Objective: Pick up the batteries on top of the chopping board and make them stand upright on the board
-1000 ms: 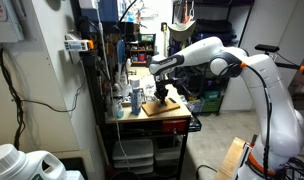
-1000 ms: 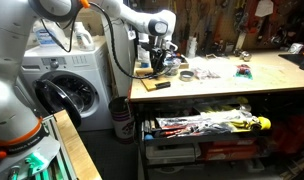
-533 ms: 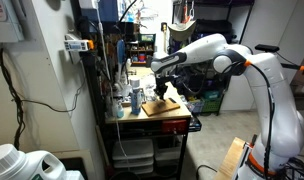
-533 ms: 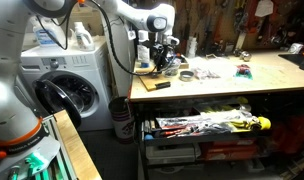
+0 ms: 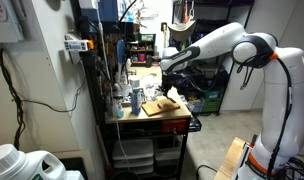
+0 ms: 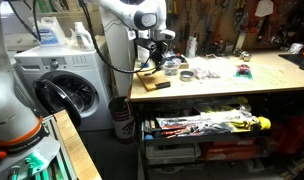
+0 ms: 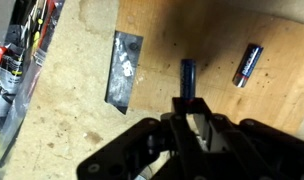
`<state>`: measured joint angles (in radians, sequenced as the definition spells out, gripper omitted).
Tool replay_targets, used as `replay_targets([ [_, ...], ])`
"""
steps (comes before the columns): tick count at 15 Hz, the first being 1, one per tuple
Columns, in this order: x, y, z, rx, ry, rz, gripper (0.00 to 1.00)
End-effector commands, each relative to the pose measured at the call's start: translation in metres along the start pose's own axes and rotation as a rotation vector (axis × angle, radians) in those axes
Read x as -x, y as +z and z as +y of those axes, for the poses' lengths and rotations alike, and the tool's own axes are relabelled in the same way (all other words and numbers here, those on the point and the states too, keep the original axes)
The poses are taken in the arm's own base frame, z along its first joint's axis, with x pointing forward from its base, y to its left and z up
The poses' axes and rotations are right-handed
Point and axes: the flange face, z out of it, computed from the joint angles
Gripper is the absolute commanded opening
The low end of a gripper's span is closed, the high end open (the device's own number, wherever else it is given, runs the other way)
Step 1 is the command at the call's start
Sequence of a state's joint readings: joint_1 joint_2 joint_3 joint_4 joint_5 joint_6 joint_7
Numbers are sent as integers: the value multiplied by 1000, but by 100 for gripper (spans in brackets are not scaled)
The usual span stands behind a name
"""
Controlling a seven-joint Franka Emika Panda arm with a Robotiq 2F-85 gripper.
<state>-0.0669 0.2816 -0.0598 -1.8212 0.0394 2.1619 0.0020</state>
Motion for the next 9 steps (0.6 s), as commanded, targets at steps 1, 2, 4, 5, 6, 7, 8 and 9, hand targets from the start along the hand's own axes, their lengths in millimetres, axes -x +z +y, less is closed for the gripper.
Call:
replay_targets([
  [1, 43, -7, 21, -20, 58, 96, 4],
  [2, 49, -8, 25, -15, 68, 135, 4],
  [4, 31, -7, 22, -10, 47, 109, 4],
  [5, 35, -7, 23, -11, 50, 112, 17],
  [6, 35, -9, 23, -11, 49, 115, 17],
  [7, 34, -10, 22, -11, 47, 117, 17],
  [8, 33, -9, 21, -11, 46, 116, 17],
  [9, 33, -8, 20, -12, 44, 116, 17],
])
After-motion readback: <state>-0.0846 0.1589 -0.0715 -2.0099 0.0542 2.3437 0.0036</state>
